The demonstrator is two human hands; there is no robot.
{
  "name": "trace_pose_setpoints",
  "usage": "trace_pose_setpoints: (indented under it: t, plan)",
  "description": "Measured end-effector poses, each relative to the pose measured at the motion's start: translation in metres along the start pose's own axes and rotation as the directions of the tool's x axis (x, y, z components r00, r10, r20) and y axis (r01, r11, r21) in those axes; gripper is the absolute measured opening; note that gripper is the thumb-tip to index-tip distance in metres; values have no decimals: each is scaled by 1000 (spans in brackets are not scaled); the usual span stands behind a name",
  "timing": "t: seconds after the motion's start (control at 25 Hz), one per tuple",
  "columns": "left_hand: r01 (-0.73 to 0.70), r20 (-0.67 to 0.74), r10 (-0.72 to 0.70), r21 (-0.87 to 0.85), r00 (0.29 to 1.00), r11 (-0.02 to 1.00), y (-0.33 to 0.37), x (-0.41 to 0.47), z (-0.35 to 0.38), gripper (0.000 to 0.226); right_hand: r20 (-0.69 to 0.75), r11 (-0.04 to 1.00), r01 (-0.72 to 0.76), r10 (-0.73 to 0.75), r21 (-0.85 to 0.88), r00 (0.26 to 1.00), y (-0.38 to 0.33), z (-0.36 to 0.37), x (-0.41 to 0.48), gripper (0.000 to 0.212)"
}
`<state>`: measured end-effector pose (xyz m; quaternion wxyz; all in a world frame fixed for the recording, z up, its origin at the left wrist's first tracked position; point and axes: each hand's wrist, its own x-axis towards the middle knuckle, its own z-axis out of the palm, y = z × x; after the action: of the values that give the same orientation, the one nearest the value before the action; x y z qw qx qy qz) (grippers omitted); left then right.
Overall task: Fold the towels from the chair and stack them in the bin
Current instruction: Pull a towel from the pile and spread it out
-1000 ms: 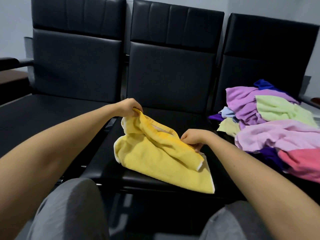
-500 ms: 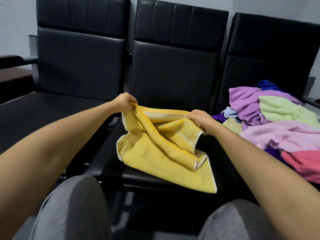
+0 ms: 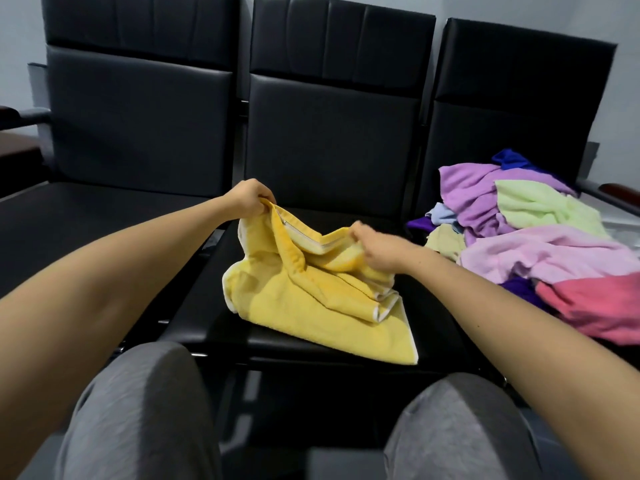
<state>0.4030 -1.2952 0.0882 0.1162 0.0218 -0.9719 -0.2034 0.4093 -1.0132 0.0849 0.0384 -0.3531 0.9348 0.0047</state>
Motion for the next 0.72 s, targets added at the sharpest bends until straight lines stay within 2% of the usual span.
trace_pose_setpoints:
  t: [0.08, 0.16, 0.24, 0.32, 0.48, 0.56, 0.64, 0.72]
  plan:
    - [-15, 8, 15, 4, 1000, 1000, 2, -2, 1, 25, 260, 999, -2, 15, -51, 966, 0, 19, 1, 16]
    - [-20, 19, 20, 4, 1000, 1000, 5, -3, 1, 25, 429, 996, -89, 79, 2, 900, 3, 32, 6, 16]
    - [-23, 29, 23, 12, 999, 1000, 6, -5, 2, 26, 470, 991, -136, 114, 14, 876, 0, 36, 7, 6]
    - [-21, 44, 21, 16, 999, 1000, 7, -7, 2, 26, 471, 988, -155, 127, 22, 873, -1, 37, 7, 16]
    - [-16, 66, 15, 25, 998, 1000, 6, -12, 2, 23, 544, 970, -226, 145, 85, 827, -2, 34, 3, 21]
    - [-7, 79, 5, 29, 997, 1000, 4, -14, 1, 21, 461, 973, -225, 177, 51, 870, 3, 26, 1, 21]
    - [19, 55, -22, 48, 998, 999, 0, -15, -5, 21, 242, 971, -238, 231, 2, 943, 13, 14, 0, 21]
    - [66, 2, -66, 40, 998, 997, -5, -14, -12, 21, -8, 949, -310, 311, 49, 950, 27, 2, -3, 18]
